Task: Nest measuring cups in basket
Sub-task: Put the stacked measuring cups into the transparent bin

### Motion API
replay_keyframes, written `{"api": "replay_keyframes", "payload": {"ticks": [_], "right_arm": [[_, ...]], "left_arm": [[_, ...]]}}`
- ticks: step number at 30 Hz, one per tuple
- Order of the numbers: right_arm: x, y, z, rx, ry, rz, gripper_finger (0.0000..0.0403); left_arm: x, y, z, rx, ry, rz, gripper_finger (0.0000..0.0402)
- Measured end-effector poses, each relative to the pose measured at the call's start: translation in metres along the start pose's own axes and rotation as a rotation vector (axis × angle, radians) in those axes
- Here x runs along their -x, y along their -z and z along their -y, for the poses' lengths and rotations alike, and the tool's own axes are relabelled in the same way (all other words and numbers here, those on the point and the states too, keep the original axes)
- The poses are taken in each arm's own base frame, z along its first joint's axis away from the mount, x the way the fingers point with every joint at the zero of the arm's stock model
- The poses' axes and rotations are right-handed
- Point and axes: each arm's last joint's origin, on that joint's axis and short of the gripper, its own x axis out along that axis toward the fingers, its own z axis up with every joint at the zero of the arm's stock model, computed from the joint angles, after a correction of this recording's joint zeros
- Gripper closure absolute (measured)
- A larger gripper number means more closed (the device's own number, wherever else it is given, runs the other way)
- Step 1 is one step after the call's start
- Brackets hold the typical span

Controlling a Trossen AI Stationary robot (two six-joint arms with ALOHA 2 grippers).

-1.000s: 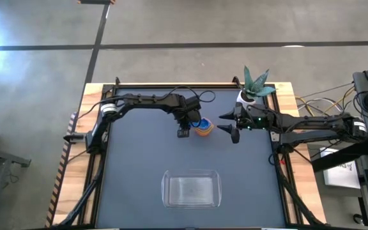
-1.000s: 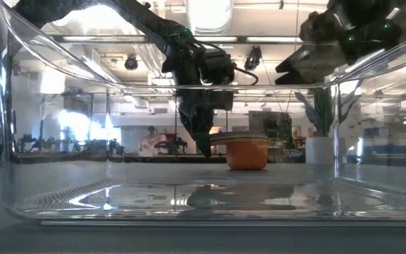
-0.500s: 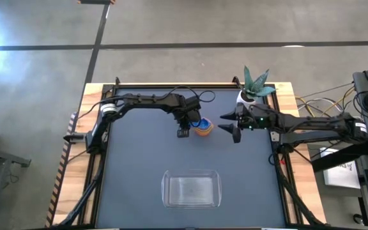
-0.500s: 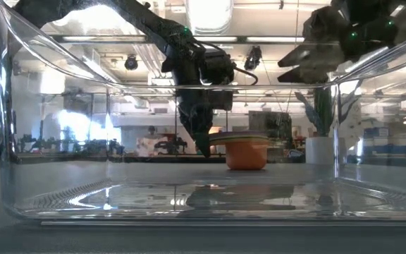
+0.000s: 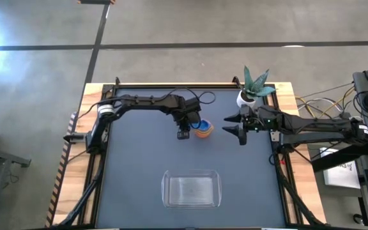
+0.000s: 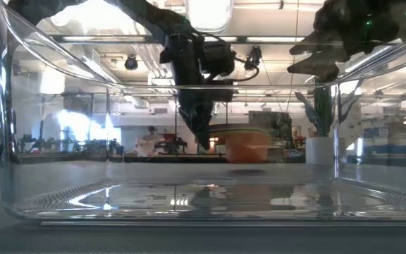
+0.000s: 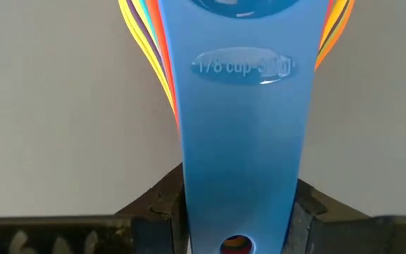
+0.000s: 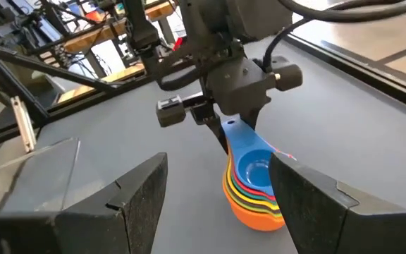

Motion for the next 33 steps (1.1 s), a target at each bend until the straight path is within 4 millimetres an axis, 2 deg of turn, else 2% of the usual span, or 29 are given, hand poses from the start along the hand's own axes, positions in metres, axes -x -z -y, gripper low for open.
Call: {"api": "replay_keyframes", "payload": {"ticks": [8, 16, 21, 25, 30, 33], "right_arm": [[0.004, 0.004, -0.004, 0.004, -0.013, -0.035, 0.0165], [0.009, 0.009, -0.004, 0.014, -0.003, -0.082, 0.0165], [0.016, 0.014, -0.002, -0.024, 0.046, -0.13, 0.0165], [0.02, 0.014, -0.002, -0.027, 0.067, -0.121, 0.0165], [0.023, 0.012, -0.001, -0.034, 0.103, -0.086, 0.0165], [0.022, 0.012, -0.001, -0.05, 0.126, -0.081, 0.0165]], "left_arm": [[0.009, -0.004, 0.015, -0.024, -0.015, 0.024, 0.0284], [0.041, 0.0, 0.037, -0.02, -0.021, 0.024, 0.0284], [0.065, 0.013, 0.067, -0.02, 0.001, 0.051, 0.0284], [0.094, 0.026, 0.096, 0.01, 0.017, 0.121, 0.0284], [0.118, 0.046, 0.147, 0.027, 0.065, 0.21, 0.0284], [0.121, 0.059, 0.18, 0.023, 0.093, 0.257, 0.0284]]}}
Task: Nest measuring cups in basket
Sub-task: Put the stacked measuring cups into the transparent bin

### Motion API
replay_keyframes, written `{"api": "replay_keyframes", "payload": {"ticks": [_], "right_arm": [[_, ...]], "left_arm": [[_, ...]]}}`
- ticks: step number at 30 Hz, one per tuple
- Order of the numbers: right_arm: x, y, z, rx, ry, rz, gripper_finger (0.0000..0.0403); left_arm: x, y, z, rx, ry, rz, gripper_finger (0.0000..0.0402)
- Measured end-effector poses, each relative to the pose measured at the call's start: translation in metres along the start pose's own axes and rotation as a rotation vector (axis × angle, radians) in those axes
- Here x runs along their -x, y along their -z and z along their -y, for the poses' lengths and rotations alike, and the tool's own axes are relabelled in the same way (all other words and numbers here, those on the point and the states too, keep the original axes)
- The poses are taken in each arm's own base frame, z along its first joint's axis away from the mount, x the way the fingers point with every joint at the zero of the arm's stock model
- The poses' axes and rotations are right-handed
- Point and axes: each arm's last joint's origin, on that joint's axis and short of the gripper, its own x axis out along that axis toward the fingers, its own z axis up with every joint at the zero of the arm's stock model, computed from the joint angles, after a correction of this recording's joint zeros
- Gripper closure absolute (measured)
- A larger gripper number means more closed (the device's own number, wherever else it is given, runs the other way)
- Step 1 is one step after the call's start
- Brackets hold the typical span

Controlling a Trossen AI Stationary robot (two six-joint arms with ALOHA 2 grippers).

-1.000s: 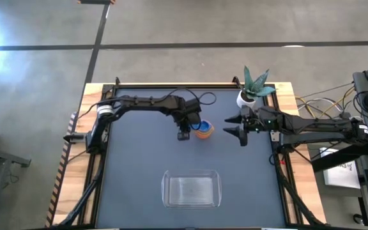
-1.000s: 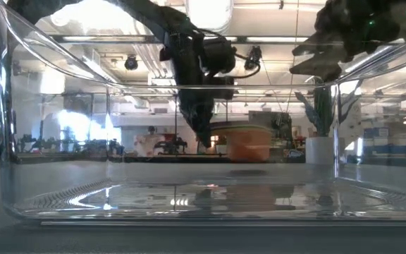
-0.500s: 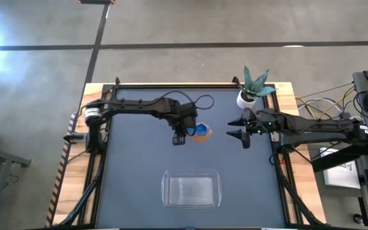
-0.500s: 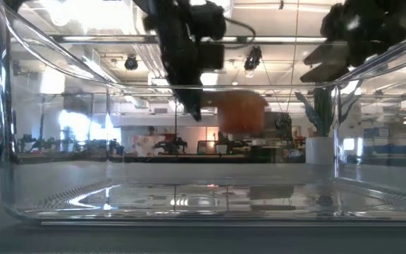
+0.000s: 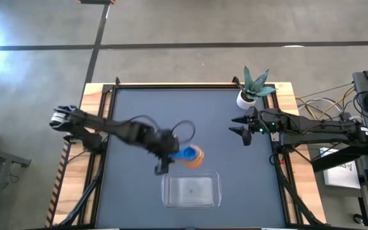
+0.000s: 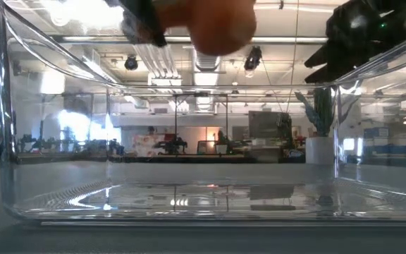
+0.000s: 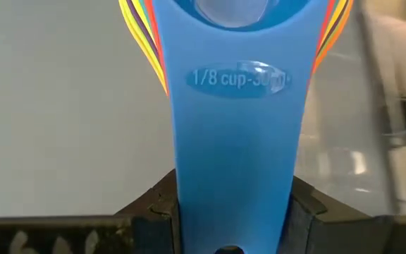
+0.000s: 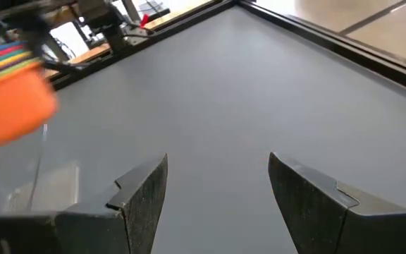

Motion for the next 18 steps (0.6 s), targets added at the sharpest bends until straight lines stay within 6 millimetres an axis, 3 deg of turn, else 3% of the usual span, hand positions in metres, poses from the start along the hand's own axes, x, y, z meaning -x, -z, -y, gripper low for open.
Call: {"api": "replay_keyframes", "payload": {"ticks": [8, 13, 18], "right_arm": [[-0.001, 0.0, 0.001, -0.071, 0.025, 0.003, 0.0165], [-0.001, -0.001, 0.001, -0.108, 0.033, 0.014, 0.0165], [-0.001, -0.001, 0.001, -0.126, 0.034, 0.022, 0.0165]], "left_arm": [[-0.007, 0.029, 0.073, -0.019, 0.064, 0.043, 0.0284], [-0.019, 0.034, 0.093, -0.021, 0.068, 0.061, 0.0284], [-0.042, 0.03, 0.1, -0.044, 0.049, 0.029, 0.0284]]}}
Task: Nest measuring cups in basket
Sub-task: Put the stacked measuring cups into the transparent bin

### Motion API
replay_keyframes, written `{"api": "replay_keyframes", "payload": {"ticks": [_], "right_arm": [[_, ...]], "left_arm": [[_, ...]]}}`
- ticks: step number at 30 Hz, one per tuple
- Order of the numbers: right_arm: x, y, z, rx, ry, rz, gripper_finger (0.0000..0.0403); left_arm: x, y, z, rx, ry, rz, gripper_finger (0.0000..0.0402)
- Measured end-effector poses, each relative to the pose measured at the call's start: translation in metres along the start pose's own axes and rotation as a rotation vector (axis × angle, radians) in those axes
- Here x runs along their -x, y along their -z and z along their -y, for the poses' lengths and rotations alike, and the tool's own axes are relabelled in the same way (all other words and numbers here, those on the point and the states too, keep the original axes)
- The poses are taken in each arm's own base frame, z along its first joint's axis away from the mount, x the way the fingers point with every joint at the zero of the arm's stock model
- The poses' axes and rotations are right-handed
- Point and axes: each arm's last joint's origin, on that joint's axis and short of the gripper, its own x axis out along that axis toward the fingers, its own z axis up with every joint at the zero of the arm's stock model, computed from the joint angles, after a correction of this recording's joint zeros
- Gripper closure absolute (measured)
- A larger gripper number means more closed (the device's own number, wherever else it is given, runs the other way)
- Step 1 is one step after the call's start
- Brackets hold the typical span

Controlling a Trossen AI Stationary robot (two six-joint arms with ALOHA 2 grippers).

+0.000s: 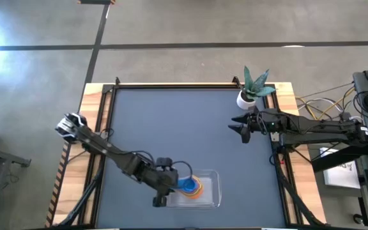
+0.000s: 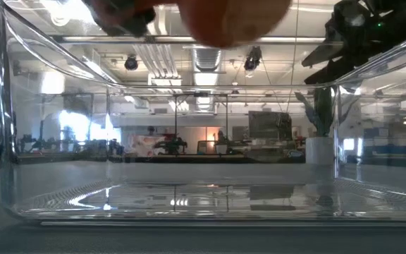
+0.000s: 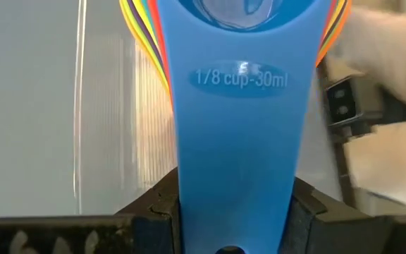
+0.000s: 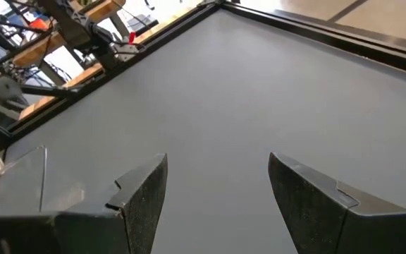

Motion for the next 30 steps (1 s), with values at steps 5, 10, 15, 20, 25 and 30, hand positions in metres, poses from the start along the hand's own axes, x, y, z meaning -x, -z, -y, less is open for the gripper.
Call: {"api": "replay_keyframes", "payload": {"ticks": [5, 10, 15, 20, 25, 30], "right_arm": [[0.0, 0.0, 0.0, -0.008, 0.001, 0.001, 0.0165], [0.0, 0.001, -0.001, 0.0, -0.006, -0.004, 0.0165], [-0.001, 0.005, -0.001, 0.011, -0.013, -0.02, 0.0165], [-0.002, 0.009, -0.002, 0.016, -0.024, -0.035, 0.0165], [-0.002, 0.011, -0.004, 0.021, -0.029, -0.041, 0.0165], [-0.002, 0.012, -0.004, 0.024, -0.026, -0.039, 0.0165]], "left_arm": [[-0.018, -0.01, 0.006, -0.022, -0.009, -0.029, 0.0284], [-0.036, -0.014, 0.009, -0.029, -0.046, -0.1, 0.0284], [-0.056, -0.016, 0.004, -0.03, -0.085, -0.156, 0.0284], [-0.072, -0.017, -0.005, -0.034, -0.087, -0.189, 0.0284], [-0.083, -0.014, -0.017, -0.02, -0.078, -0.235, 0.0283], [-0.082, -0.015, -0.016, -0.018, -0.069, -0.232, 0.0258]]}}
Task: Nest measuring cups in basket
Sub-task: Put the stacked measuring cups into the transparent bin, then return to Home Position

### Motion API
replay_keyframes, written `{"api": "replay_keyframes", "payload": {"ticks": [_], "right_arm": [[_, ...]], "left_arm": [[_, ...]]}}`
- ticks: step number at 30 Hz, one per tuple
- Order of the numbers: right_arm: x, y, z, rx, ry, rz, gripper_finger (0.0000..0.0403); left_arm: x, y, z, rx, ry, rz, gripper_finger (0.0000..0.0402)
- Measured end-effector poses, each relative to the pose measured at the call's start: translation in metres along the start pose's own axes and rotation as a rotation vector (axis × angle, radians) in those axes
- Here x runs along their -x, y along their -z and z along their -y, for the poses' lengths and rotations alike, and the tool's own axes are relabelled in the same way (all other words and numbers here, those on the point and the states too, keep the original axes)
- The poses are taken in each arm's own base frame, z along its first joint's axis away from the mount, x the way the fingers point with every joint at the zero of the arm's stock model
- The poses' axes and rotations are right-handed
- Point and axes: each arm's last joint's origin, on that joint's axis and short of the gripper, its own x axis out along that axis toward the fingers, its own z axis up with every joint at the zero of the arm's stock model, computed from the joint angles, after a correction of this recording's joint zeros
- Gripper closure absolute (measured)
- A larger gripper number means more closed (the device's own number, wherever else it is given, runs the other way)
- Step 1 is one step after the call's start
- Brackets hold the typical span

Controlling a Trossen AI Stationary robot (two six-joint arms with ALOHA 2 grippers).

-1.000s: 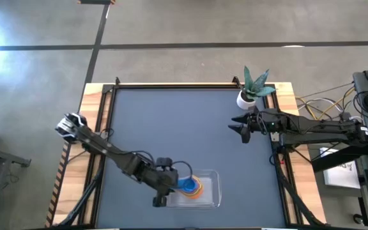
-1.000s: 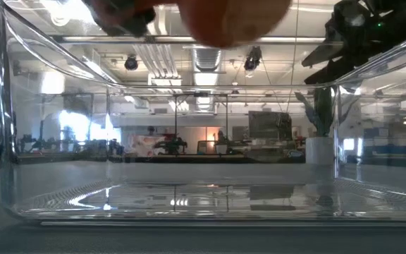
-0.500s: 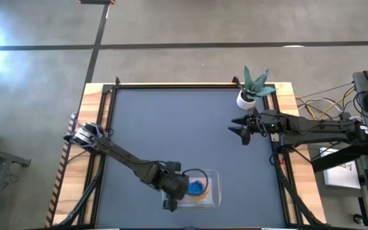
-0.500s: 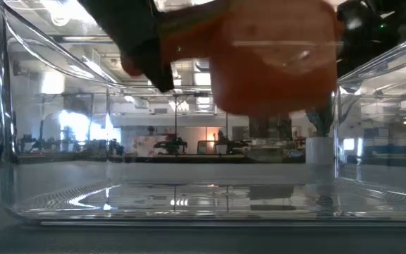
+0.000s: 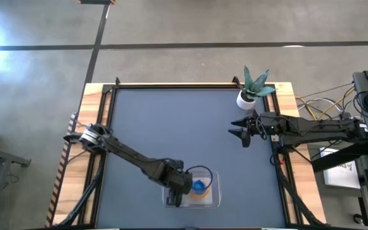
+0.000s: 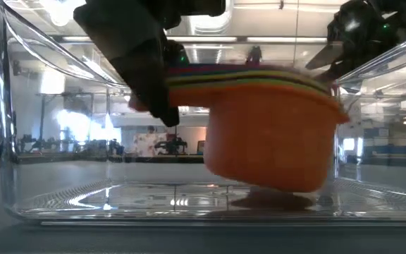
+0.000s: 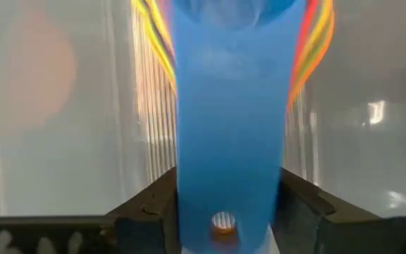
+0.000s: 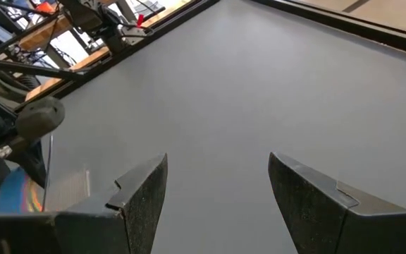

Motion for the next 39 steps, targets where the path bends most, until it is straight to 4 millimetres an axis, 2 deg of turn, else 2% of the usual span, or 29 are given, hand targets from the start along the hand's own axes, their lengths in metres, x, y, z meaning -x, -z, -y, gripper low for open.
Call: {"api": "replay_keyframes", "payload": {"ticks": [8, 12, 16, 19, 24, 27, 31, 36, 39], "right_arm": [[0.0, 0.0, 0.0, 0.004, 0.001, 0.001, 0.0165], [0.0, 0.0, 0.0, 0.007, 0.001, 0.0, 0.0165], [0.0, 0.0, 0.0, 0.024, -0.001, -0.001, 0.0165], [0.001, -0.001, 0.0, 0.036, -0.003, 0.002, 0.0165], [0.009, -0.009, -0.006, 0.13, -0.076, 0.032, 0.0165], [0.02, -0.017, -0.01, 0.202, -0.139, 0.084, 0.0165], [0.057, -0.025, -0.011, 0.275, -0.234, 0.268, 0.0171], [0.091, -0.022, -0.005, 0.327, -0.277, 0.413, 0.0195], [0.111, -0.015, 0.0, 0.351, -0.313, 0.478, 0.0218]], "left_arm": [[0.0, 0.002, -0.001, 0.0, -0.003, -0.017, 0.0221], [0.013, 0.002, -0.001, -0.005, -0.002, -0.033, 0.0215], [0.056, -0.006, 0.002, -0.049, -0.001, -0.006, 0.0216], [0.099, -0.011, 0.005, -0.118, -0.049, 0.121, 0.0219], [0.161, -0.003, -0.002, -0.235, -0.055, 0.285, 0.0243], [0.182, 0.009, -0.015, -0.25, -0.099, 0.377, 0.0275], [0.207, 0.036, -0.045, -0.206, -0.111, 0.545, 0.0325], [0.22, 0.076, -0.089, -0.156, -0.039, 0.779, 0.0385], [0.223, 0.098, -0.113, -0.123, 0.024, 0.904, 0.0398]]}}
